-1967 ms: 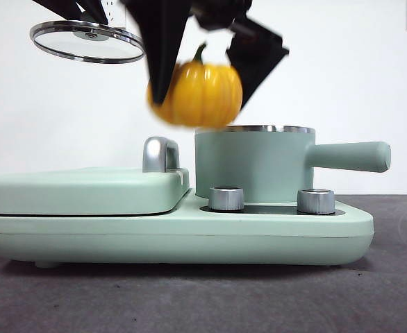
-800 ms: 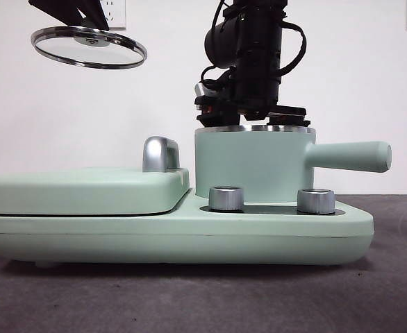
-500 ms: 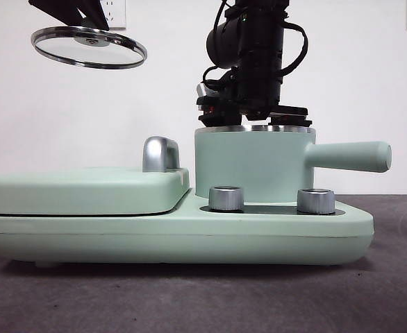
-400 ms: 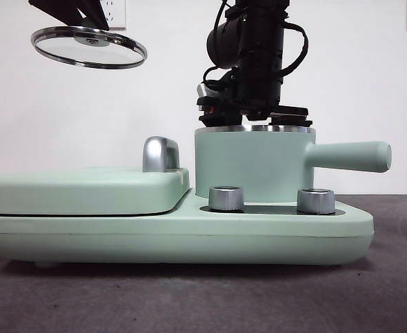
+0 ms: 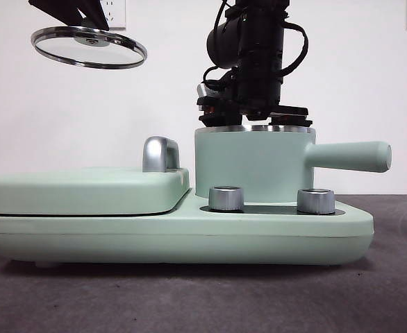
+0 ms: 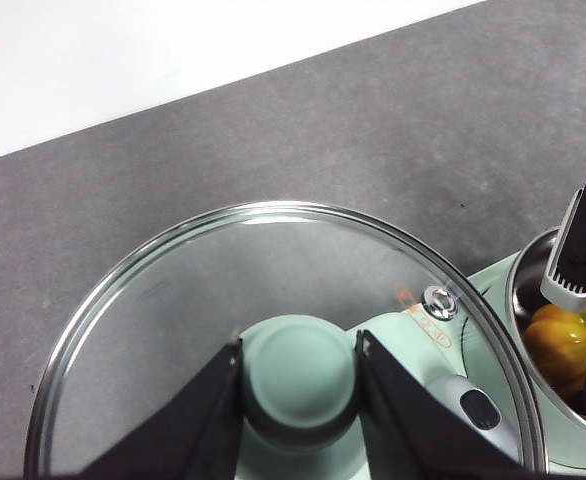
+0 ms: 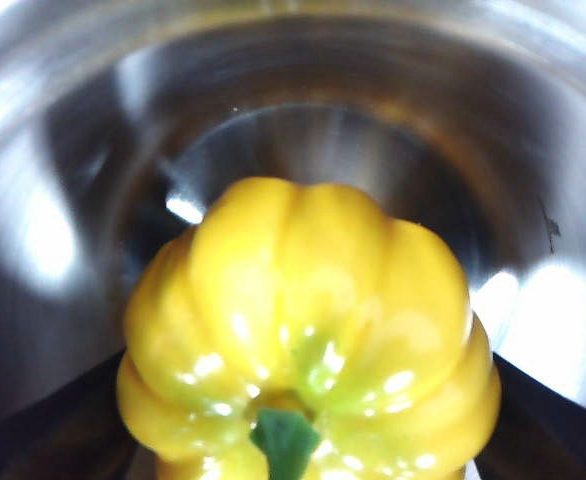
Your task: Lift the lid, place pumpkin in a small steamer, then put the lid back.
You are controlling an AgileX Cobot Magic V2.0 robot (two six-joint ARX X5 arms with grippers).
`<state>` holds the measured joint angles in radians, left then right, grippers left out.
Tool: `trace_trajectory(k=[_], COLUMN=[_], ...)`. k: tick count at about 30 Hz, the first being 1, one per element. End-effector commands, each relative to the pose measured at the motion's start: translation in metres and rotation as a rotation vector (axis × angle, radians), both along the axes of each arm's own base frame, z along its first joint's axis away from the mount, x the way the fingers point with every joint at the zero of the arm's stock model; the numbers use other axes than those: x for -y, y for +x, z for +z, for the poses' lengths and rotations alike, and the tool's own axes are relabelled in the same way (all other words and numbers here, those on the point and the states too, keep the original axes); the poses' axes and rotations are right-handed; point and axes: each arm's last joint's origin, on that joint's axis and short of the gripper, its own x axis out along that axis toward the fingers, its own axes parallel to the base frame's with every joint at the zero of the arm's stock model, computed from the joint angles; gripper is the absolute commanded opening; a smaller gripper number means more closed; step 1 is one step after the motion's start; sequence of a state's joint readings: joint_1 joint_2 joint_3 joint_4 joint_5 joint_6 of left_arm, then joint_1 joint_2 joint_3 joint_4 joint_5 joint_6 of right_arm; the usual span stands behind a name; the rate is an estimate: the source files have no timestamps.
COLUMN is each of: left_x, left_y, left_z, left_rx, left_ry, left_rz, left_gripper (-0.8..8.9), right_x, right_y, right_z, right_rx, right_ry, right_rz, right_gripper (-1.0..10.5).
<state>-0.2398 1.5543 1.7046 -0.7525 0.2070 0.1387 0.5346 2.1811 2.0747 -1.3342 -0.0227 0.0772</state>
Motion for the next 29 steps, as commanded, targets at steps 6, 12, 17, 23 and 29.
trace_trajectory(k=[6, 12, 17, 23, 29], left_x=[0.002, 0.002, 0.002, 0.002, 0.002], left_y=[0.002, 0.002, 0.002, 0.002, 0.002], left_z=[0.011, 0.011, 0.011, 0.011, 0.011], left_rx=[0.054, 0.054, 0.054, 0.053, 0.050], left_ry=[-0.012, -0.013, -0.014, -0.016, -0.017], left_rz=[-0.006, -0.006, -0.006, -0.005, -0.003], left_gripper=[0.15, 0.15, 0.15, 0.15, 0.15], right_x=[-0.004, -0.003, -0.001, -0.001, 0.003], right_y=[0.002, 0.002, 0.002, 0.002, -0.004], right_z=[0.000, 0.005, 0.025, 0.043, 0.060], right_rx=[0.008, 0.013, 0.053, 0.107, 0.139], right_ry=[-0.003, 0.000, -0.013, 0.013, 0.031], right_rz=[0.015, 0.013, 0.002, -0.008, -0.016], right_gripper=[4.5, 4.8, 5.0, 5.7, 5.7])
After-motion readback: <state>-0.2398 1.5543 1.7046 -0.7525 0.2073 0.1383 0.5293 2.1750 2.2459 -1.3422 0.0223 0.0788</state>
